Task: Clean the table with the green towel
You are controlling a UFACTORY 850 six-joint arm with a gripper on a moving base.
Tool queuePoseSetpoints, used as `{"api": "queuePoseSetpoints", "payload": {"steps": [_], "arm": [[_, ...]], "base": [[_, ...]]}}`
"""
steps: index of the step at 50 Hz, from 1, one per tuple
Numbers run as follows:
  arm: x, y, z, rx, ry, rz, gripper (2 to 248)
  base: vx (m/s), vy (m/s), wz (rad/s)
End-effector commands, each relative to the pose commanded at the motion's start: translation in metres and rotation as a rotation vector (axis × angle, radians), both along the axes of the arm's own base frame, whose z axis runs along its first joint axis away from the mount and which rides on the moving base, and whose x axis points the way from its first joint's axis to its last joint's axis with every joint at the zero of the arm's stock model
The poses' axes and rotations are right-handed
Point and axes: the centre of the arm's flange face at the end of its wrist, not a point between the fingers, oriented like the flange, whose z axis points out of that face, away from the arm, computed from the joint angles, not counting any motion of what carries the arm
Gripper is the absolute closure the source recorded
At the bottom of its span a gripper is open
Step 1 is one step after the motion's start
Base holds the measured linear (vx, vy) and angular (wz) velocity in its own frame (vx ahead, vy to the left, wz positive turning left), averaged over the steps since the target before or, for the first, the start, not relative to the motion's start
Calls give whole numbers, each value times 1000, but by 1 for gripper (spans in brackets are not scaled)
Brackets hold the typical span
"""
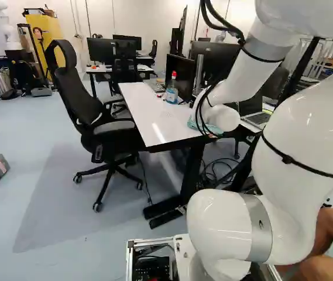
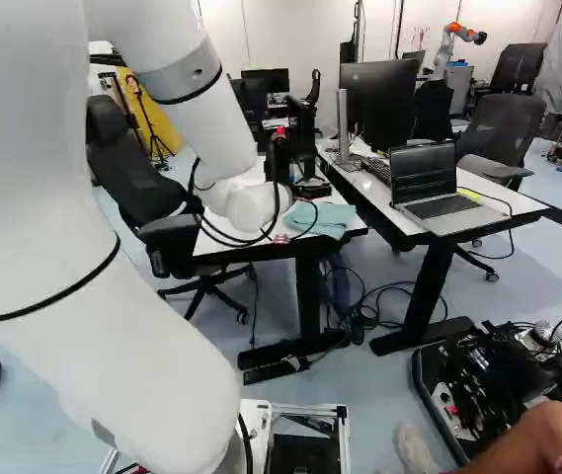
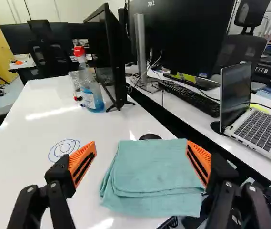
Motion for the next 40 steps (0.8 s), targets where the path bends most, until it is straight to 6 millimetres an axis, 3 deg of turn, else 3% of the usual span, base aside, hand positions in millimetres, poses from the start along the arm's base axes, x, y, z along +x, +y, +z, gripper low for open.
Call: {"api": "queuePoseSetpoints", "payload": {"steps": [40], "arm": [[67,-43,-10,22,72,-46,3]], "base": [[0,0,0]]}}
